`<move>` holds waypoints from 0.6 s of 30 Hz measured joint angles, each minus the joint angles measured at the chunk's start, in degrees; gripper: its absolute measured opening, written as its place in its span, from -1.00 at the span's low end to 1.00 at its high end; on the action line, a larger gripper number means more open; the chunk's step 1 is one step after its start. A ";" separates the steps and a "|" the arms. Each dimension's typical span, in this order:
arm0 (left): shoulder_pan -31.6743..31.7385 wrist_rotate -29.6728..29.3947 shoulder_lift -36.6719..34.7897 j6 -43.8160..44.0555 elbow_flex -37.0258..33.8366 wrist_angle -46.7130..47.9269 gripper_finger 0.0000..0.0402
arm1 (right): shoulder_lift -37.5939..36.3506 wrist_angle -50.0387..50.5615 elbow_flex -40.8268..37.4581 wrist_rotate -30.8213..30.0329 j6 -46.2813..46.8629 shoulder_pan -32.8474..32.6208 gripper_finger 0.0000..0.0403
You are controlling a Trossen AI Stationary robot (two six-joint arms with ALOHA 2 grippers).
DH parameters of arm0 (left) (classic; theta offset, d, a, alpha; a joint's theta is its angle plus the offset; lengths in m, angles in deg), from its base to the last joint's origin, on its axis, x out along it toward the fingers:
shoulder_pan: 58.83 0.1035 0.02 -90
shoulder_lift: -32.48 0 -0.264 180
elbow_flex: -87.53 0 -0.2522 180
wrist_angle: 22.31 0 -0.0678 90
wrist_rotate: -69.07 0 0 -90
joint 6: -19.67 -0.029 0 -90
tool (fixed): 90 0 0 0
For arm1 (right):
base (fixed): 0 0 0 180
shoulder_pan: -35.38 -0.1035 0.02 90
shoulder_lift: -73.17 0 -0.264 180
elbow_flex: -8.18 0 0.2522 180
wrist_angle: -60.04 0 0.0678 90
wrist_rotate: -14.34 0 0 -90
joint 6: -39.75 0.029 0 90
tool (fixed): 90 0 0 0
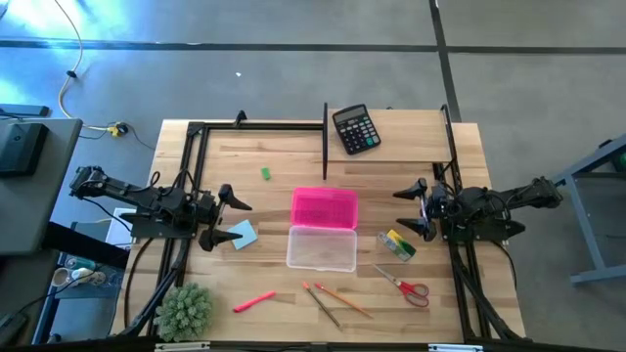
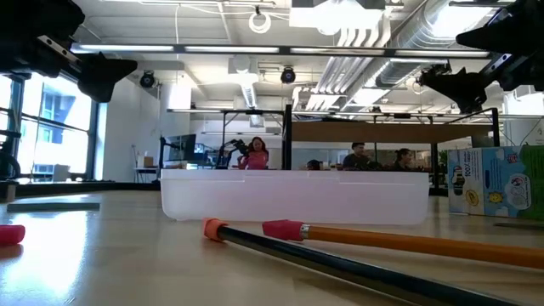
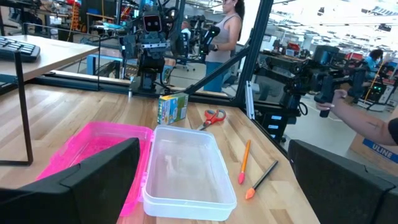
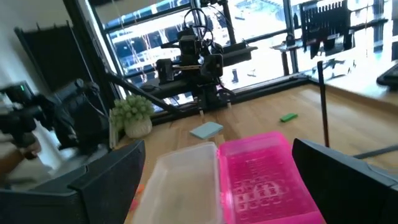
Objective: Pack school essentials
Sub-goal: Put the yellow crayon box into the pink supply box
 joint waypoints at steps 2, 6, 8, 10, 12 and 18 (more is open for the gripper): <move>-0.02 0.02 0.01 -0.03 0.00 0.00 0.99 | -0.01 -0.03 0.00 0.00 2.63 -0.01 0.98; -0.01 0.01 0.02 -0.09 0.00 0.00 0.99 | 0.00 -0.10 0.00 -0.02 6.15 0.00 0.98; 0.00 0.00 0.02 -0.16 0.00 0.00 0.99 | 0.01 -0.10 0.00 -0.02 7.11 0.01 0.98; 0.00 0.00 0.00 -0.20 0.00 -0.02 0.99 | 0.00 -0.19 0.00 -0.07 7.30 0.01 0.98; -0.02 -0.24 0.01 -0.20 0.00 -0.02 0.99 | -0.01 -0.23 0.00 -0.33 7.33 0.00 0.98; 0.00 -1.62 0.00 -0.20 0.00 -0.20 0.99 | 0.00 -0.23 0.00 -0.31 7.35 -0.01 0.98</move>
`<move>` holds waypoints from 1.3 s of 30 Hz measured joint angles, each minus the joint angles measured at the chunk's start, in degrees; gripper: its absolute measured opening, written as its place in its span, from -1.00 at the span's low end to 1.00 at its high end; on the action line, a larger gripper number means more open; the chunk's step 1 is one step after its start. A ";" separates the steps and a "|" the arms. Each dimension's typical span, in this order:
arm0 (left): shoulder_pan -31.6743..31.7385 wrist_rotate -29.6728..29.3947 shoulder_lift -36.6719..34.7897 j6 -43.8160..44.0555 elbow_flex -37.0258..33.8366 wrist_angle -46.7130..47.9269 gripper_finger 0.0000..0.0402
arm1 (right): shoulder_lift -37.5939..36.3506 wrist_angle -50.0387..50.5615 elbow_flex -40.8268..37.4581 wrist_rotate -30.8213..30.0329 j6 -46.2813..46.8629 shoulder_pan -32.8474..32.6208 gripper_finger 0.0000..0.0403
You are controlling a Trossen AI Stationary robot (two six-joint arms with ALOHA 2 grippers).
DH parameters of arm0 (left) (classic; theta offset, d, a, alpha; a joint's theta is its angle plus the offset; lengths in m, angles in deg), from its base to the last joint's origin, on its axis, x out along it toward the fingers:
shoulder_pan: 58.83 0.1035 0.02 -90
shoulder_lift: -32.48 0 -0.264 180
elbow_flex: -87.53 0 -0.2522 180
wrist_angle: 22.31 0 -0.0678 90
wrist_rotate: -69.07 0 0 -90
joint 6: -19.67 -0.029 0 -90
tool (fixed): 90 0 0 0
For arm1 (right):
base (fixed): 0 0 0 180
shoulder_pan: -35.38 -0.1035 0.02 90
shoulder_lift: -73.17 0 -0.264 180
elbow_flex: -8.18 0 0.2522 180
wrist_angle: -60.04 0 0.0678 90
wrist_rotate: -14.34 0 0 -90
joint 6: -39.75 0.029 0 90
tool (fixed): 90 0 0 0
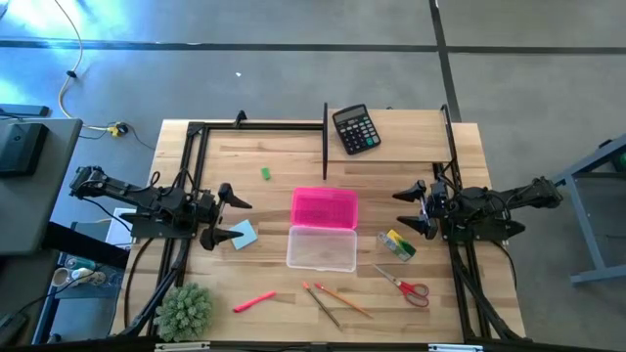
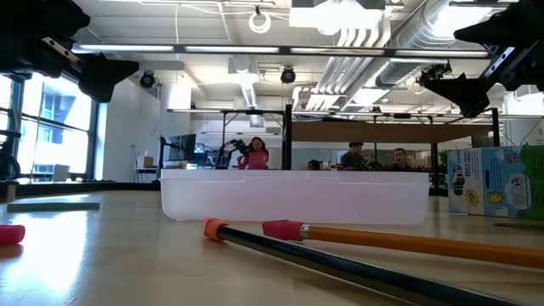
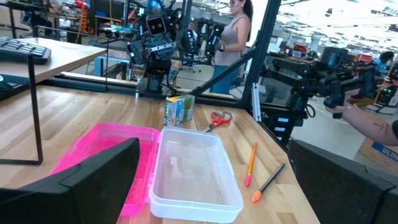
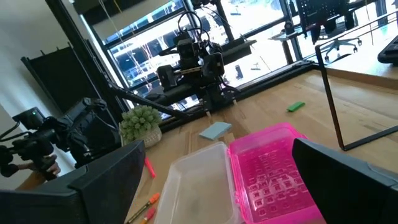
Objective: Pack school essentials
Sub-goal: Put the yellow crayon box into the pink supply box
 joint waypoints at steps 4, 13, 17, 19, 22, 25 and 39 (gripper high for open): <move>0.00 -0.02 0.00 0.00 0.01 0.00 0.99 | -0.01 -0.01 0.00 -0.10 -0.43 0.02 0.98; 0.04 -2.29 0.00 -0.02 0.00 -0.02 0.99 | 0.15 -0.81 2.85 -4.68 3.08 0.02 0.98; 0.04 -3.09 0.00 -0.01 0.00 -0.04 0.99 | 1.45 2.98 8.13 -5.50 3.16 0.02 0.98; 0.04 -3.12 0.00 0.00 0.00 -0.04 0.99 | 3.07 7.50 11.74 -7.31 4.20 0.02 0.98; 0.04 -3.12 0.00 0.00 0.00 -0.04 0.99 | 7.11 16.69 17.43 -9.92 7.61 0.02 0.98; 0.04 -3.12 0.00 0.00 0.00 -0.04 0.99 | 12.41 24.85 22.92 -10.64 12.04 0.02 0.98; 0.04 -3.10 0.00 0.01 0.00 -0.02 0.99 | 43.10 51.61 44.20 -0.49 26.79 -0.01 0.98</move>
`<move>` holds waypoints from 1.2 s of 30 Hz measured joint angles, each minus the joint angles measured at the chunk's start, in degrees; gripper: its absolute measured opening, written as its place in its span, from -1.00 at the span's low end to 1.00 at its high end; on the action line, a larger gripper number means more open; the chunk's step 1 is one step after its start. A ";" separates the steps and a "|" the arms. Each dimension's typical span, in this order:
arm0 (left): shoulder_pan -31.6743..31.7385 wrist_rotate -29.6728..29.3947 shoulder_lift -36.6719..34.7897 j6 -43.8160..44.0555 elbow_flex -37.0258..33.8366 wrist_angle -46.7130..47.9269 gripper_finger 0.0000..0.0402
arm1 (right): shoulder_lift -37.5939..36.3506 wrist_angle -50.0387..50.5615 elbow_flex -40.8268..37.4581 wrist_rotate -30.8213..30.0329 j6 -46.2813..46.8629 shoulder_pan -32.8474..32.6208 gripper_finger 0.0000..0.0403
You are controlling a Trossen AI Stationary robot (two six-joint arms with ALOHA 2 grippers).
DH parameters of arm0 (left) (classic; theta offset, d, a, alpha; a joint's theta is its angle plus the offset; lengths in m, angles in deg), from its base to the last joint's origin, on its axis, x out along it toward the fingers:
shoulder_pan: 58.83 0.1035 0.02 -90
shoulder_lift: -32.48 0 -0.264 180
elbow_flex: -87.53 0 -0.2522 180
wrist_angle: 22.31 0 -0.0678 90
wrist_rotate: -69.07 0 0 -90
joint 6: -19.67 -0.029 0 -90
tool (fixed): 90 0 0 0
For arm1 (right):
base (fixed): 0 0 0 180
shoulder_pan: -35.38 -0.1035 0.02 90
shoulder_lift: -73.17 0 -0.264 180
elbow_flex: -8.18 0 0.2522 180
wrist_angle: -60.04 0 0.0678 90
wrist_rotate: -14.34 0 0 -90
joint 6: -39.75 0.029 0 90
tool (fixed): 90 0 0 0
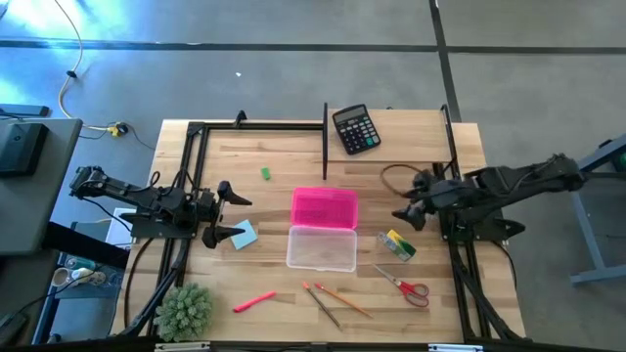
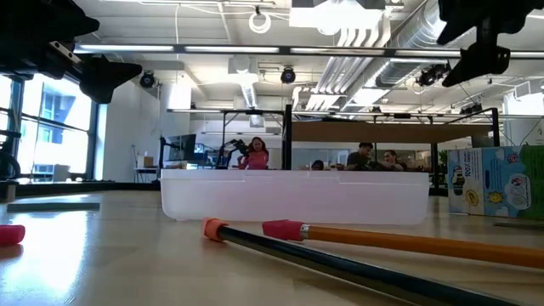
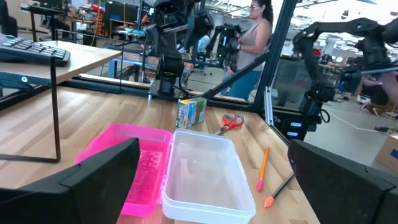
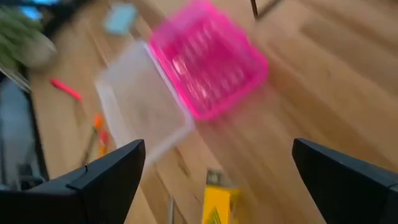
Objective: Pack school essentials
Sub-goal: Put the yellow crayon box into the pink supply box
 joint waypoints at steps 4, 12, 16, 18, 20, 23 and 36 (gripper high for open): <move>0.00 0.00 0.00 0.01 0.00 0.00 0.99 | 7.46 5.93 3.62 3.90 3.51 -0.02 0.98; 0.00 0.00 0.00 -0.01 0.00 0.02 0.99 | 18.02 7.94 5.82 9.89 7.18 -1.20 0.98; 0.00 0.02 0.00 -0.01 0.00 0.02 0.99 | 21.47 7.96 6.56 9.96 11.16 -3.87 0.98; 0.00 0.02 0.00 -0.01 0.00 0.04 0.99 | 22.87 7.91 6.71 9.64 13.30 -5.34 0.98; 0.00 0.02 0.01 -0.01 0.00 0.04 0.99 | 24.32 8.14 6.71 8.74 15.38 -6.67 0.98; 0.00 0.02 0.02 -0.01 0.00 0.04 0.99 | 26.48 8.37 6.71 7.94 17.88 -8.17 0.98; -0.01 0.02 0.01 -0.01 0.00 0.07 0.99 | 37.38 8.37 6.71 9.93 21.93 -10.25 0.98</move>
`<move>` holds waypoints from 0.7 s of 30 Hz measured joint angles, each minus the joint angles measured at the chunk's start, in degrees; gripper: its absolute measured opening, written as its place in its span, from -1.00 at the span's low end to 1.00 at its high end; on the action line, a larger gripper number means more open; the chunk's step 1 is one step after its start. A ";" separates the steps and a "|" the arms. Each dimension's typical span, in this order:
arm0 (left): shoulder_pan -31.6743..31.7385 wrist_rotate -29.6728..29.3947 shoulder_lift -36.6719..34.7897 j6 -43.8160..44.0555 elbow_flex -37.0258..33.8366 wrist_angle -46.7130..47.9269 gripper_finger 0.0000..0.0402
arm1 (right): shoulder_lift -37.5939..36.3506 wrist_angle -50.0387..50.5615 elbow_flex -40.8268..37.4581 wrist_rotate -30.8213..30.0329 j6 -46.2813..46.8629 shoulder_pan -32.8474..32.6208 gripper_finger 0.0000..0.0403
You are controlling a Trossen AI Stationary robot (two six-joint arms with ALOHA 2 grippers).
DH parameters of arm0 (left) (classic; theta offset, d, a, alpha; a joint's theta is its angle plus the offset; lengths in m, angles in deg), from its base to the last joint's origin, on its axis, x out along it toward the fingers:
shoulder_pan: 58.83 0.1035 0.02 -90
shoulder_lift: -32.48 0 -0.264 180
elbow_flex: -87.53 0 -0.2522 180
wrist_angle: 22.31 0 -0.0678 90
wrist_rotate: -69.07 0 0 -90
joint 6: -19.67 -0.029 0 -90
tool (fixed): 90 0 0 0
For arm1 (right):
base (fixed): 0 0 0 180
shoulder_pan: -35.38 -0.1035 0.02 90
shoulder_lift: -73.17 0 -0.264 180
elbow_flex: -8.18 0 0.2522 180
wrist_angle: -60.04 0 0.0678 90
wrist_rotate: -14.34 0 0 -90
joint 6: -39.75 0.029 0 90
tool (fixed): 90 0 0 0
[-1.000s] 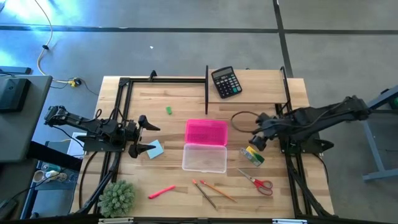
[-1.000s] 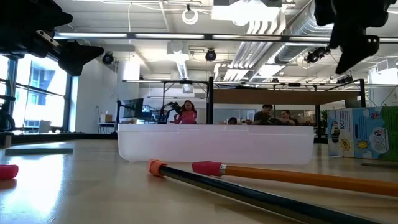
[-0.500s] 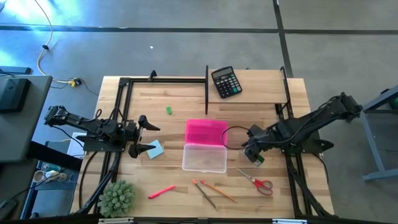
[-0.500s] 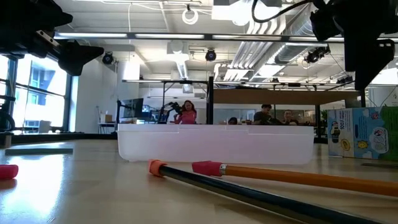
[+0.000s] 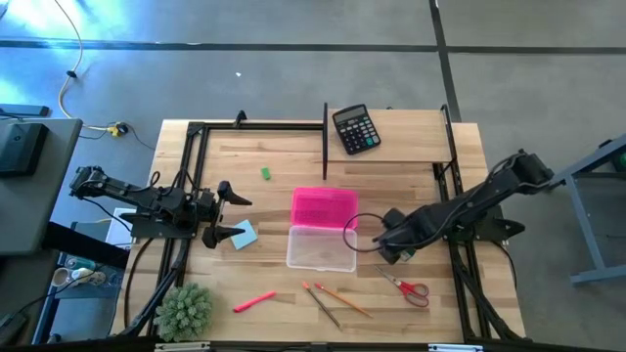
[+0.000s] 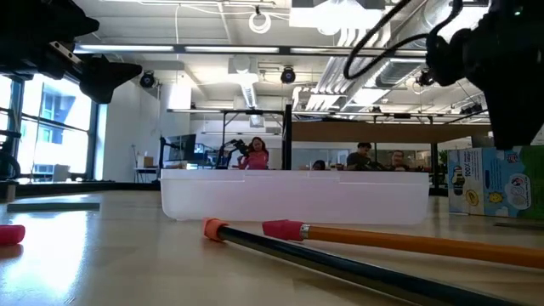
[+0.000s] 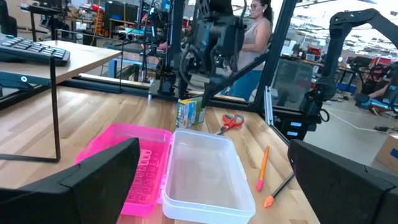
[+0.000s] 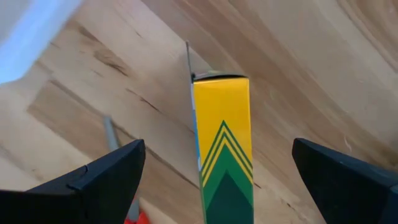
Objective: Pack school essentials
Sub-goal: Put the yellow crayon box into the pink supply box
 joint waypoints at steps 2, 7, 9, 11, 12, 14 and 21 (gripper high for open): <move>0.01 0.01 0.00 0.00 0.00 0.00 0.99 | 1.42 -0.02 0.00 0.02 0.37 0.00 0.98; -0.01 0.00 -0.01 0.00 0.00 0.00 0.99 | 4.01 -0.68 0.00 0.85 0.42 0.00 0.96; 0.01 0.00 0.01 0.00 0.00 0.00 0.99 | 4.45 -0.85 0.00 1.13 0.47 0.00 0.90; 0.01 0.00 0.00 0.00 0.00 0.00 0.99 | 4.47 -0.87 0.00 1.19 0.81 0.00 0.80; 0.01 0.01 -0.01 0.00 0.00 0.00 0.99 | 4.47 -0.87 0.00 1.20 0.94 0.00 0.74; -0.01 0.02 0.01 0.00 0.00 0.00 0.99 | 4.47 -0.88 0.00 1.20 0.96 0.00 0.62; -0.01 0.00 0.00 0.00 0.00 0.04 0.99 | 4.47 -0.90 -0.01 1.20 2.06 0.00 0.22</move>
